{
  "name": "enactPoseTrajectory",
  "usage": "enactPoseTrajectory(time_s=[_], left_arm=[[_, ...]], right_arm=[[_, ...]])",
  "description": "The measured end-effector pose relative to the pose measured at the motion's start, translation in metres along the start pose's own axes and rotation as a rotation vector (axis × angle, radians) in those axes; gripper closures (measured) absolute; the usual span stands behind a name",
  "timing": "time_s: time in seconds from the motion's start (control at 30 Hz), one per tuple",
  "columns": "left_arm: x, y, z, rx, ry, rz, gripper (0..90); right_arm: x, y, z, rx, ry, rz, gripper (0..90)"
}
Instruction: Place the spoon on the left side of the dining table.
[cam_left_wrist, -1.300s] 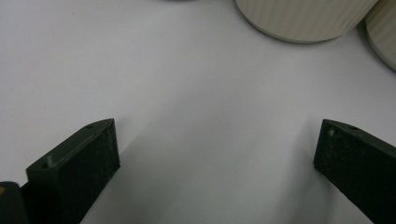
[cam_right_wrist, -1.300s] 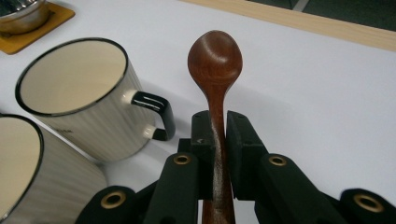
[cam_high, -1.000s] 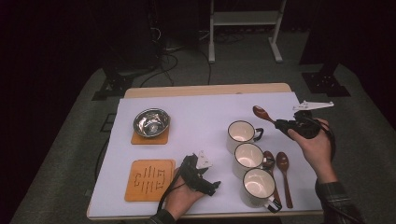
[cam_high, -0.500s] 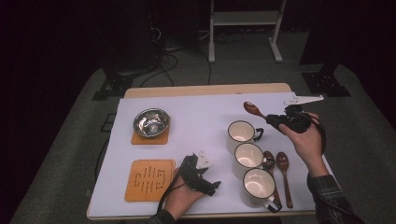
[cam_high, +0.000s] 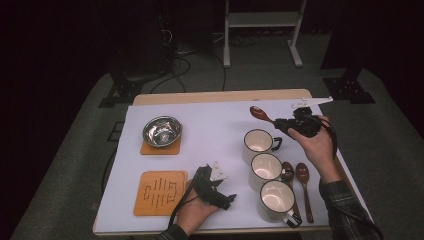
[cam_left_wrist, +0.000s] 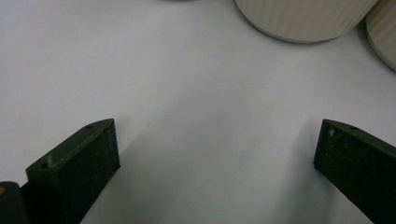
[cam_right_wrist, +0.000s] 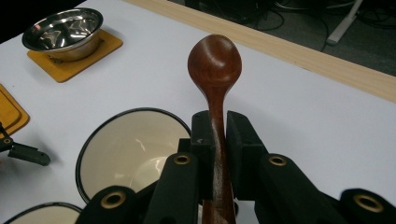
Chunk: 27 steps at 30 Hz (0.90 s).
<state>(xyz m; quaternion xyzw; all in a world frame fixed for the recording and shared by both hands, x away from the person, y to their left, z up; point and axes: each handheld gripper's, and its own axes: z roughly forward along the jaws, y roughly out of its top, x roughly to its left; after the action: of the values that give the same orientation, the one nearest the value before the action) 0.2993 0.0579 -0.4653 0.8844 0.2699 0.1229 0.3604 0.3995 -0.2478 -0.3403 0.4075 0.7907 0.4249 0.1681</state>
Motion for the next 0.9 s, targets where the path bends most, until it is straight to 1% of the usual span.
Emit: enactPoseTrajectory(time_s=[0.13, 0.3, 0.47, 0.63, 0.9], left_arm=[[0.0, 0.0, 0.0, 0.0, 0.0, 0.0, 0.0], [0.0, 0.0, 0.0, -0.002, 0.0, -0.001, 0.0], [0.0, 0.0, 0.0, -0.003, 0.0, -0.001, 0.0], [0.0, 0.0, 0.0, -0.004, 0.0, -0.002, 0.0], [0.0, 0.0, 0.0, -0.002, 0.001, 0.001, 0.0]], right_arm=[[0.004, 0.004, 0.007, 0.004, 0.014, -0.007, 81.0], [0.009, 0.008, 0.016, 0.011, 0.03, -0.03, 81.0], [0.013, 0.013, 0.025, 0.019, 0.047, -0.039, 81.0], [0.017, 0.018, 0.033, 0.031, 0.056, -0.066, 81.0], [0.028, 0.031, 0.047, 0.04, 0.076, -0.103, 81.0]])
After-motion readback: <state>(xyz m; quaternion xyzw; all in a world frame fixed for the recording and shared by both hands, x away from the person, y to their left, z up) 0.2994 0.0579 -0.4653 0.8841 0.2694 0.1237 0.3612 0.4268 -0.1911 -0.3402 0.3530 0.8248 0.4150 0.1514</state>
